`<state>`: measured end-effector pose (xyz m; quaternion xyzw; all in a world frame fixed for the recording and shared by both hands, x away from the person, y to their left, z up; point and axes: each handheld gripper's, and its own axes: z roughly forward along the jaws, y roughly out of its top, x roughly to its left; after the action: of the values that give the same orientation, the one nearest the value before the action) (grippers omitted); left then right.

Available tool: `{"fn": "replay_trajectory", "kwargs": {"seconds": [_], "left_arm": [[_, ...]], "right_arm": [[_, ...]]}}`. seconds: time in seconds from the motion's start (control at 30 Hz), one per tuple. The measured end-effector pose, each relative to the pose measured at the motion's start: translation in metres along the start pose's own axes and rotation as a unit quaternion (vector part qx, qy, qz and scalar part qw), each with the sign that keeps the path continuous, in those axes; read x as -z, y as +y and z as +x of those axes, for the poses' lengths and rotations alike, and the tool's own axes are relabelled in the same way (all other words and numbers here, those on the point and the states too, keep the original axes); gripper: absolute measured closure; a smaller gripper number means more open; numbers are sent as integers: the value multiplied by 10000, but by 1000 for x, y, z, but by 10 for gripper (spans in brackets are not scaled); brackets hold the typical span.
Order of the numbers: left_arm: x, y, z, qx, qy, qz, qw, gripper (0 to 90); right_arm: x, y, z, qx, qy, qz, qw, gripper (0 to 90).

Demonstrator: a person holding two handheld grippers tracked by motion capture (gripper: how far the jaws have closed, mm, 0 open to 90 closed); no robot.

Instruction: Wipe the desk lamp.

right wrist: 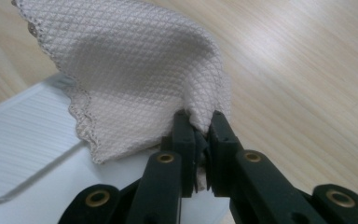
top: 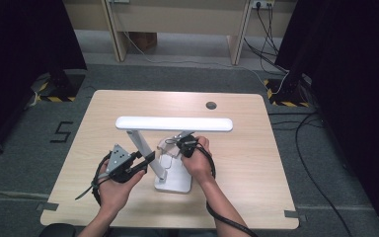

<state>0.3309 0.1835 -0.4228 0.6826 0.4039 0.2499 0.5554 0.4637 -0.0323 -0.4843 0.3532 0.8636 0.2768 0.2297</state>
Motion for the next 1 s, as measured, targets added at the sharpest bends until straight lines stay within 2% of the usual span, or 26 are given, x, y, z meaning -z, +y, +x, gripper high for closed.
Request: {"fn": "replay_trajectory", "kwargs": {"seconds": [0.53, 0.7, 0.83, 0.93, 1.0], "left_arm": [[0, 0, 0, -20, 1, 17, 10000, 636], [0, 0, -1, -15, 0, 27, 10000, 633], [-1, -1, 0, -16, -9, 37, 10000, 634], [-1, -1, 0, 6, -17, 35, 10000, 633], [-1, 0, 0, 12, -26, 46, 10000, 634]], "right_arm": [[9, -24, -23, -162, -251, 203, 9993, 847], [19, -35, -34, -229, -401, 207, 9987, 847], [32, -49, -51, -527, -609, 198, 9966, 845], [40, -59, -66, -741, -805, 199, 9938, 845], [46, -66, -77, -938, -953, 197, 9908, 844]]}}
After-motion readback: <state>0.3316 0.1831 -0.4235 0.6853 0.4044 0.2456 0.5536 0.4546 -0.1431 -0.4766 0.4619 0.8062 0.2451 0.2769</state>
